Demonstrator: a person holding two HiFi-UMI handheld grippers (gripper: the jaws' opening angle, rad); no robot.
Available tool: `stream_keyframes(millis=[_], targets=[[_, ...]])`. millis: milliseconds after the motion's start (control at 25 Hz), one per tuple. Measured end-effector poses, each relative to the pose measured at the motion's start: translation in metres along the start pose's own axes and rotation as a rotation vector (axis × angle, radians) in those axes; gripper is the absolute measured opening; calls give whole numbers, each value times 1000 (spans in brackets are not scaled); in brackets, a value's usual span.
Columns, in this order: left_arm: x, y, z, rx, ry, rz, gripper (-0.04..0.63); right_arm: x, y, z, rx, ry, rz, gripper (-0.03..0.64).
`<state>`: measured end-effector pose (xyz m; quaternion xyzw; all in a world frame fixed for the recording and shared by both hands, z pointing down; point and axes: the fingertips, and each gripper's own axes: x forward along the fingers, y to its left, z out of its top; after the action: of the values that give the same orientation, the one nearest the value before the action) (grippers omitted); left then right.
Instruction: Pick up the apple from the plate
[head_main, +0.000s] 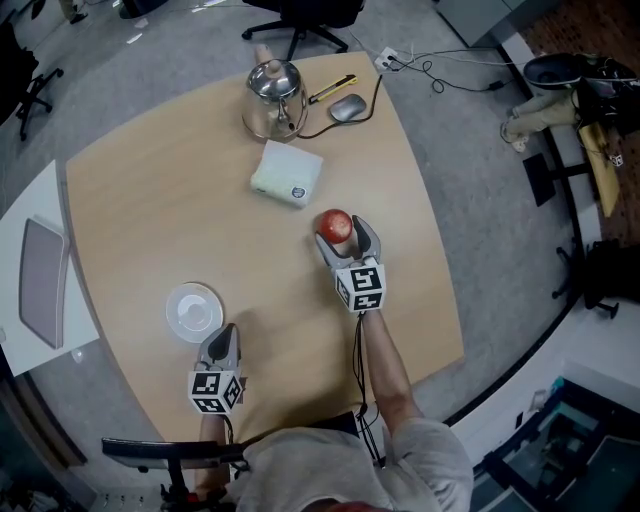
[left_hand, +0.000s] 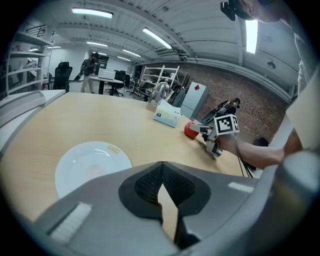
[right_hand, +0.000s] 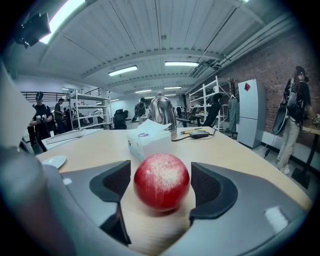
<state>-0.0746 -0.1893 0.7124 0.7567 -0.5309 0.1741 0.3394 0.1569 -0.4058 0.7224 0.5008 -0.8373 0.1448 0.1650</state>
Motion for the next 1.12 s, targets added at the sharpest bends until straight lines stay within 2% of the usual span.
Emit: stream_keyframes(millis=[480, 1120], targets=[[-25, -16, 14, 31, -49, -3, 20, -32, 3, 29, 4, -50, -15, 368], [-62, -42, 38, 82, -148, -31, 20, -92, 33, 68, -33, -134, -5, 209]])
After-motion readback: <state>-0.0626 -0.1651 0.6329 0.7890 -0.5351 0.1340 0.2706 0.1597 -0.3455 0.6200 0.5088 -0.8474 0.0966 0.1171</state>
